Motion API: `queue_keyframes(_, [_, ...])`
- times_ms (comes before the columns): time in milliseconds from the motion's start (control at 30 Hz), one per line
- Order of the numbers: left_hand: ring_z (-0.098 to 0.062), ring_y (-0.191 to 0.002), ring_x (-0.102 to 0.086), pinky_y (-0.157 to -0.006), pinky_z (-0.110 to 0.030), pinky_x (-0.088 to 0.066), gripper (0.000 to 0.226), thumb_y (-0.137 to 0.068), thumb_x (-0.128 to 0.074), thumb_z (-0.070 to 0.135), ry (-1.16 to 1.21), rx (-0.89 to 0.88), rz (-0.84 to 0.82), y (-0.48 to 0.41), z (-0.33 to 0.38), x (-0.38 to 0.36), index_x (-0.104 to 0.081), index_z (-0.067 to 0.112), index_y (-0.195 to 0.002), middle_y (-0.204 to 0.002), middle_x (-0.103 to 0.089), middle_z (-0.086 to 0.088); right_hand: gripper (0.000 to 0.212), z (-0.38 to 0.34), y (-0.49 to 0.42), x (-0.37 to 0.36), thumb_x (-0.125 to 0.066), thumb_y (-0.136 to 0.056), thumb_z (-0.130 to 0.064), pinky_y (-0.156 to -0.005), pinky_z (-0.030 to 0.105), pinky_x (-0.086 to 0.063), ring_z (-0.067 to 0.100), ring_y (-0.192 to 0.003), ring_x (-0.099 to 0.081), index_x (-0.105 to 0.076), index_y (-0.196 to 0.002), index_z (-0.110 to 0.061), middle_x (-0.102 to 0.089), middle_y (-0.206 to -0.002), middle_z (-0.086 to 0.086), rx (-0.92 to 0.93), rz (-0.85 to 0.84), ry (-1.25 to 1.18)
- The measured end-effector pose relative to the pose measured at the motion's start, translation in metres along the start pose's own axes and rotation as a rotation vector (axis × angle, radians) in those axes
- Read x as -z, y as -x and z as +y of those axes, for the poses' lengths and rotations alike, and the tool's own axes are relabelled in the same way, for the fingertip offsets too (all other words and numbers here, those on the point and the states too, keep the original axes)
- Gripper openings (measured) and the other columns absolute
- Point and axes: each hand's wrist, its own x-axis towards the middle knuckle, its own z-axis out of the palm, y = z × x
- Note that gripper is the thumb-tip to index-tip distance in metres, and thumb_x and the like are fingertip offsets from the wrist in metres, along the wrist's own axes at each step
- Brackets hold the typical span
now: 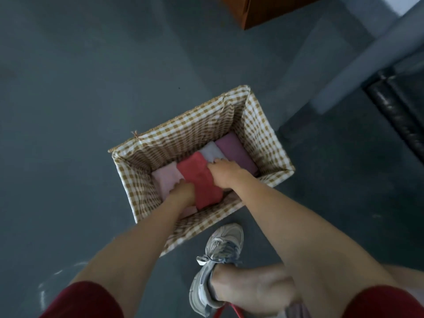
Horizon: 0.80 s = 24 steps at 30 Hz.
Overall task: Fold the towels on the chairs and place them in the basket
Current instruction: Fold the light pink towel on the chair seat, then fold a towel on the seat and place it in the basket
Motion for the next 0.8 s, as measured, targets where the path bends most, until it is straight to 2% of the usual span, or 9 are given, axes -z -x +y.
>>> queue_keyframes(67, [-0.027, -0.122, -0.05, -0.098, -0.03, -0.04, 0.041, -0.096, -0.051, 0.02, -0.036, -0.08, 0.071, 0.021, 0.018, 0.02, -0.046, 0.007, -0.135, -0.137, -0.049, -0.014, 0.047, 0.008, 0.027, 0.019, -0.038, -0.097, -0.011, -0.103, 0.045, -0.033, 0.034, -0.129, -0.036, -0.034, -0.143, -0.015, -0.033, -0.145, 0.015, -0.016, 0.051, -0.023])
queue_keyframes(167, [-0.029, -0.127, -0.047, -0.103, -0.035, -0.037, 0.04, -0.097, -0.046, 0.017, -0.006, -0.184, 0.235, 0.065, 0.059, 0.056, -0.046, 0.008, -0.136, -0.139, -0.048, -0.014, 0.043, 0.024, 0.082, 0.047, -0.045, -0.096, -0.016, -0.095, 0.039, -0.039, 0.032, -0.123, -0.044, -0.04, -0.138, -0.014, -0.042, -0.138, 0.014, -0.055, 0.201, -0.058])
queue_keyframes(233, [-0.031, -0.124, -0.05, -0.099, -0.038, -0.042, 0.039, -0.094, -0.047, 0.018, 0.032, -0.257, 0.389, 0.101, 0.093, 0.078, -0.049, 0.013, -0.133, -0.135, -0.051, -0.014, 0.037, 0.039, 0.13, 0.063, -0.047, -0.095, -0.019, -0.092, 0.04, -0.044, 0.032, -0.118, -0.05, -0.048, -0.131, -0.014, -0.049, -0.13, 0.012, -0.106, 0.332, -0.074])
queue_keyframes(400, [-0.033, -0.118, -0.054, -0.093, -0.04, -0.044, 0.034, -0.09, -0.051, 0.02, 0.024, -0.53, 0.623, 0.211, 0.184, 0.106, -0.057, 0.014, -0.123, -0.128, -0.057, -0.013, 0.029, 0.086, 0.278, 0.078, -0.048, -0.094, -0.02, -0.092, 0.042, -0.044, 0.033, -0.115, -0.052, -0.052, -0.122, -0.012, -0.053, -0.122, 0.013, -0.361, 0.668, -0.079])
queue_keyframes(500, [-0.032, -0.114, -0.054, -0.087, -0.038, -0.043, 0.031, -0.092, -0.047, 0.018, -0.001, -0.734, 0.752, 0.278, 0.242, 0.105, -0.056, 0.014, -0.122, -0.127, -0.055, -0.012, 0.029, 0.114, 0.376, 0.059, -0.05, -0.093, -0.02, -0.091, 0.043, -0.044, 0.032, -0.111, -0.052, -0.053, -0.121, -0.013, -0.052, -0.12, 0.011, -0.529, 0.895, -0.151])
queue_keyframes(633, [-0.027, -0.111, -0.053, -0.079, -0.032, -0.038, 0.03, -0.094, -0.049, 0.021, -0.105, -0.986, 0.843, 0.352, 0.316, 0.08, -0.055, 0.015, -0.123, -0.126, -0.052, -0.007, 0.031, 0.144, 0.486, 0.011, -0.053, -0.093, -0.022, -0.093, 0.039, -0.043, 0.029, -0.112, -0.05, -0.052, -0.123, -0.014, -0.051, -0.122, 0.008, -0.759, 1.097, -0.245])
queue_keyframes(800, [-0.025, -0.107, -0.053, -0.076, -0.031, -0.037, 0.029, -0.095, -0.049, 0.02, -0.259, -1.175, 0.826, 0.403, 0.403, 0.032, -0.053, 0.013, -0.123, -0.124, -0.051, -0.006, 0.031, 0.186, 0.576, -0.065, -0.055, -0.091, -0.021, -0.092, 0.038, -0.04, 0.031, -0.113, -0.048, -0.054, -0.121, -0.012, -0.052, -0.124, 0.01, -1.02, 1.186, -0.327])
